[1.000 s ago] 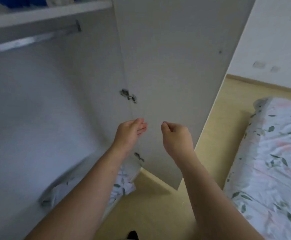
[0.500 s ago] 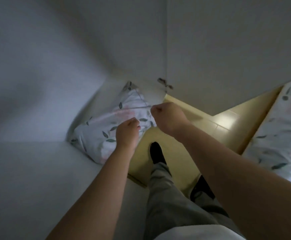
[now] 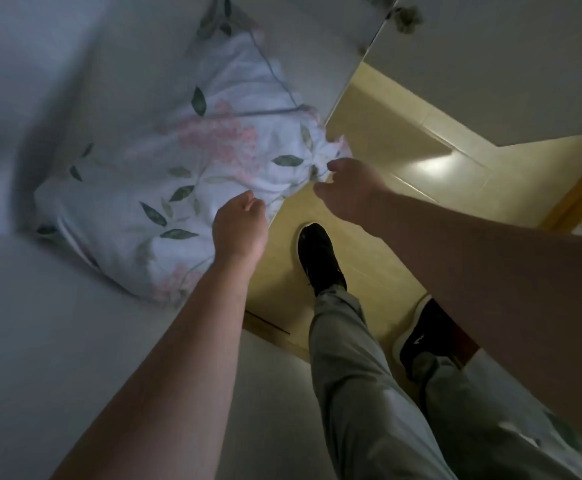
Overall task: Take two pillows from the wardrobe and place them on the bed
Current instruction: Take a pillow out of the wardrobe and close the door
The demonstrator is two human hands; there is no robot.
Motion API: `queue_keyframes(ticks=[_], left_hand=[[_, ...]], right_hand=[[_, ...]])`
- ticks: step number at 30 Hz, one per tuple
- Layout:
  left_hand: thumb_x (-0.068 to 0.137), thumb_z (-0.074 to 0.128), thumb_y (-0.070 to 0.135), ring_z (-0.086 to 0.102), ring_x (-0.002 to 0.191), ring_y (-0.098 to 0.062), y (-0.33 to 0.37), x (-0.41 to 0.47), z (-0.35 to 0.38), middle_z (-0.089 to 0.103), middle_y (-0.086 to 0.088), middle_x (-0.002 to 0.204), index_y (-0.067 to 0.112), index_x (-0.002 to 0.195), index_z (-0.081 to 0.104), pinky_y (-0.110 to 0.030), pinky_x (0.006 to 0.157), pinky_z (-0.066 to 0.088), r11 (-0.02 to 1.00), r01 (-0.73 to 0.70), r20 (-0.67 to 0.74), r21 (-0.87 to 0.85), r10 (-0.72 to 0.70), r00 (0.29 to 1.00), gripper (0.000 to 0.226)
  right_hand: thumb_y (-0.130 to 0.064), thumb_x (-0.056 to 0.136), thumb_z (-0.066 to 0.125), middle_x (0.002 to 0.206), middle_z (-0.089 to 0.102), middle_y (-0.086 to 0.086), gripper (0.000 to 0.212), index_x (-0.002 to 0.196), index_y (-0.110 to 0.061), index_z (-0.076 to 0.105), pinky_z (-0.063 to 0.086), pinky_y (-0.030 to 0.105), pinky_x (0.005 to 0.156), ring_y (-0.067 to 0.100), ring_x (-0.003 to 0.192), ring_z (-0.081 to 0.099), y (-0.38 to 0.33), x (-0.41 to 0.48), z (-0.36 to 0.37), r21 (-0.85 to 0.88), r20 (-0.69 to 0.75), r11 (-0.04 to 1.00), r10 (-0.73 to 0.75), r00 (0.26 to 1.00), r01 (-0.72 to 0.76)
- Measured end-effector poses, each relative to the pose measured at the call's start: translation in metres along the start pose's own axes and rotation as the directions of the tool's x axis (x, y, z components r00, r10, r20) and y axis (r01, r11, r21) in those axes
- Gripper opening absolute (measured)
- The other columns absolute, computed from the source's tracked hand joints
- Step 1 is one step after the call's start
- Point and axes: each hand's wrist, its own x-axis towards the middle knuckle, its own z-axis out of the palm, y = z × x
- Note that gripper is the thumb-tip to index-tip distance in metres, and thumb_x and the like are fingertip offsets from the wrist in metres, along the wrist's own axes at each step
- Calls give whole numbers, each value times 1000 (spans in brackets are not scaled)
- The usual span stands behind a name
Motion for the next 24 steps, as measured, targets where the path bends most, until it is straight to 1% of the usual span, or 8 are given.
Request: queue_keyframes(ticks=[4,7,11,13,16,20,22,24], left_hand=[[81,49,28,68,96,-25,-38,60,15,72,-16,101,2,95,67,-46,86,55,977,119,-2,-177,-122,993,34],[82,50,31,66,116,-23,-54,91,23,64,-18,128,0,119,59,-53,100,51,949,167,39,-268,-163,986,50],[82,53,26,69,105,-20,-62,109,26,71,-7,121,18,108,71,-40,88,57,888,197,64,-416,-188,980,32],[80,54,26,66,94,-20,-63,111,24,69,0,97,30,81,61,-47,94,54,861,210,53,-464,-209,976,8],[78,56,27,69,94,-26,-65,108,13,68,-1,90,29,77,58,-49,97,55,840,229,21,-492,-251,968,4],[82,71,25,63,117,-27,-69,71,-3,66,-7,125,18,137,53,-42,98,53,995,-21,-190,100,40,981,58],[74,81,29,49,132,-30,-68,40,-9,48,-11,147,20,155,27,-43,106,46,843,-199,-203,500,338,919,97],[66,84,45,33,144,-37,-67,7,-14,30,-18,158,14,158,19,-49,114,37,769,-275,-210,577,466,860,116]], right_hand=[[-28,101,58,147,51,16,63,155,-9,33,51,32,90,30,114,61,-10,75,38,13,0,1000,23,1000,-23],[-41,92,70,160,32,13,91,161,-18,15,48,24,75,24,106,55,-18,126,55,67,-65,998,26,998,-21],[-63,49,90,160,33,18,133,158,-25,25,56,39,75,24,110,46,-19,188,64,299,-92,940,199,976,-163],[-55,48,90,136,62,16,103,137,-17,53,50,30,57,26,90,60,-22,198,65,388,-17,891,263,965,-236],[-35,83,78,110,72,5,48,122,-11,65,48,33,68,23,85,61,-33,192,66,328,78,924,180,981,-196],[-39,85,78,118,73,8,35,108,-16,67,56,35,84,26,103,70,-39,150,59,216,164,976,-1,986,-35],[-43,86,77,122,72,9,30,98,-19,64,55,43,100,29,111,68,-46,115,56,215,224,976,-92,970,43],[-45,84,79,122,73,11,38,105,-16,66,53,49,105,32,114,69,-54,76,53,278,315,957,-170,934,81]])
